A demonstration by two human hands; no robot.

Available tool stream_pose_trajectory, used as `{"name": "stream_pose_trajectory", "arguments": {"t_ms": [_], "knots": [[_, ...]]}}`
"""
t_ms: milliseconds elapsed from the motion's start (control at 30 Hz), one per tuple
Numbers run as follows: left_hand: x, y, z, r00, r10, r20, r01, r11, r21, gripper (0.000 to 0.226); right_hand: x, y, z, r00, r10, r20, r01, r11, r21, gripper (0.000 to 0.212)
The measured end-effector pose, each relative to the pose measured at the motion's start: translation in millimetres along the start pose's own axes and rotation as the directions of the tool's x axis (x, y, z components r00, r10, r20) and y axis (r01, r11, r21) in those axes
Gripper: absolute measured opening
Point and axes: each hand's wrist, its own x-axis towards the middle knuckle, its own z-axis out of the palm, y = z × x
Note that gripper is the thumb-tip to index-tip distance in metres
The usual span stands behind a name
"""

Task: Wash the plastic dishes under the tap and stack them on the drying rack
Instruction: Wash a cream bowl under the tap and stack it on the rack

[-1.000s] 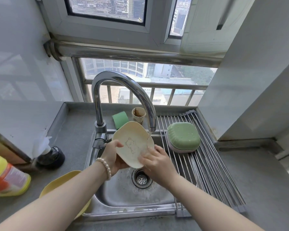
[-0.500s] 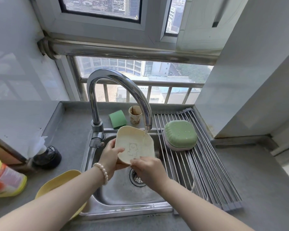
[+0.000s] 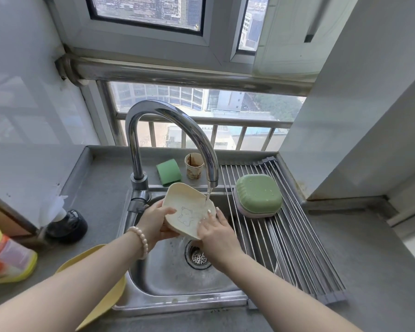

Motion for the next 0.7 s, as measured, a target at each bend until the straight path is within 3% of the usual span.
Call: {"name": "stream_pose_trajectory", "arguments": {"t_ms": [67, 133, 200, 300, 333, 500, 600, 700], "knots": [[-1.8, -12.0, 5.0, 0.995, 0.076, -0.068, -0.077, 0.997, -0.022, 0.045, 1.6, -4.4, 4.1, 0.980, -0.017, -0.199, 0.021, 1.000, 0.019, 0.032], [-5.2, -29.3, 12.3, 0.981, 0.152, -0.119, -0.158, 0.987, -0.039, 0.062, 2.9, -17.4, 0.0, 0.941, 0.005, -0.339, 0.055, 0.985, 0.166, 0.033], [-7.5, -37.9, 16.6, 0.964, 0.207, -0.165, -0.217, 0.975, -0.045, 0.071, 3.0, -26.1, 0.3, 0.924, 0.059, -0.379, 0.065, 0.950, 0.305, 0.029], [-6.1, -28.5, 14.4, 0.954, 0.245, -0.170, -0.246, 0.969, 0.018, 0.064, -2.3, -20.6, 10.9, 0.929, 0.134, -0.344, 0.068, 0.853, 0.517, 0.004], [-5.4, -24.2, 11.8, 0.957, 0.247, -0.153, -0.242, 0.969, 0.052, 0.058, -4.7, -15.5, 13.7, 0.935, 0.116, -0.335, 0.095, 0.828, 0.552, 0.010], [-6.3, -8.9, -1.5, 0.976, 0.209, -0.061, -0.191, 0.957, 0.219, 0.021, -9.7, 30.8, 13.8, 0.938, -0.115, -0.328, 0.217, 0.931, 0.293, 0.019], [-5.8, -3.2, -7.7, 0.988, 0.155, -0.024, -0.146, 0.964, 0.223, 0.021, -9.0, 41.6, 15.3, 0.948, -0.191, -0.256, 0.208, 0.977, 0.038, 0.016], [-6.4, 0.6, -10.3, 0.994, 0.103, 0.020, -0.105, 0.972, 0.212, 0.024, -7.2, 38.4, 17.4, 0.961, -0.191, -0.199, 0.186, 0.982, -0.042, 0.037]]}}
